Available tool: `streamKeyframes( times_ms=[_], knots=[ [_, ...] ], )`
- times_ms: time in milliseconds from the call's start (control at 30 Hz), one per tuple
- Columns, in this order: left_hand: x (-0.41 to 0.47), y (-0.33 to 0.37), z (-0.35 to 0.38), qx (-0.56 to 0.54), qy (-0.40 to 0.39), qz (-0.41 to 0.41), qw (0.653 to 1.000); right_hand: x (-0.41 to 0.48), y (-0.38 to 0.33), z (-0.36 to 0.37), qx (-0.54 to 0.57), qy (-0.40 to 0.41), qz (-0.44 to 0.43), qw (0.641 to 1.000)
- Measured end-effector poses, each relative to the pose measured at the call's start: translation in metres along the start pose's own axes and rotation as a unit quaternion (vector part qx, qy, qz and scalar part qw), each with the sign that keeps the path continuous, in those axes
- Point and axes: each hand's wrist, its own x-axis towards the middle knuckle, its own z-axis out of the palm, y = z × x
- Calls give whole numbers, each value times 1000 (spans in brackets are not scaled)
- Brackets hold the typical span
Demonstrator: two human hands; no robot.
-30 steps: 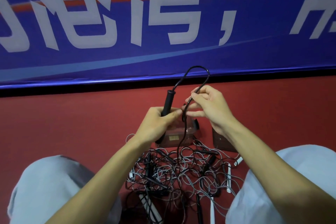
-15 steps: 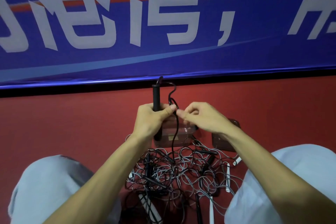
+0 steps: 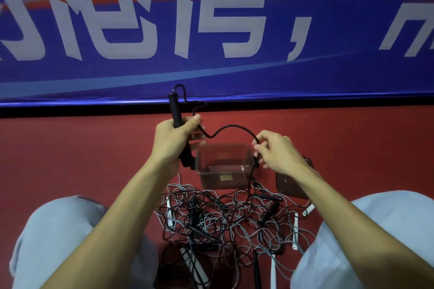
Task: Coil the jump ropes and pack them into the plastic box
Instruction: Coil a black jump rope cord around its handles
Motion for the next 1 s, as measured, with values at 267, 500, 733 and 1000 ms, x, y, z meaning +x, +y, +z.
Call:
streamKeyframes(
  times_ms=[267,500,733,1000],
  knots=[
    [10,1,-12,-360,39,-146,921,-4,-12,-4,306,-101,82,943],
    [5,-9,5,-270,12,-135,953,-5,-28,-25,461,-74,76,881],
    [-17,-25,26,233,-156,26,959,-4,-32,-39,595,-31,64,801],
    [-26,-29,37,203,-179,20,962,0,-22,-37,663,42,94,742]
  ],
)
